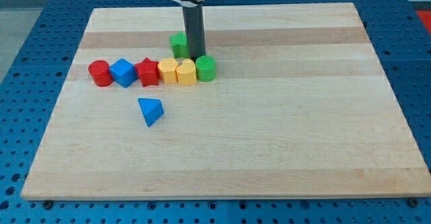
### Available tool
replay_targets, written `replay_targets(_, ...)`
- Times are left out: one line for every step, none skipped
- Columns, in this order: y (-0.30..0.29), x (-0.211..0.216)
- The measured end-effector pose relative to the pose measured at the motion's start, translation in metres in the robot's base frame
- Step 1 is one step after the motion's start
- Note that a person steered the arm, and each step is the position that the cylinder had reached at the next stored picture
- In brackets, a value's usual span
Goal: Place your arm to the left of the green star
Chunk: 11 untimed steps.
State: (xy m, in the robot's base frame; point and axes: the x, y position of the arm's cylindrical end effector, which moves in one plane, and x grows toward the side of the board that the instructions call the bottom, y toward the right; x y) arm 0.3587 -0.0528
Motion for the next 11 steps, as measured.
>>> replay_targets(0.000,0.002)
replay_targets(0.000,-0.005)
replay_targets(0.004,-0.027)
replay_targets(0.020,-0.048)
replay_targets(0.022,-0.069)
replay_targets(0.001,-0.092)
replay_targets(-0.034,-0.096)
replay_targets(-0.065,-0.095)
replay_targets(-0.079,-0.075)
replay_targets(-0.079,-0.053)
replay_targets(-0.079,-0.041)
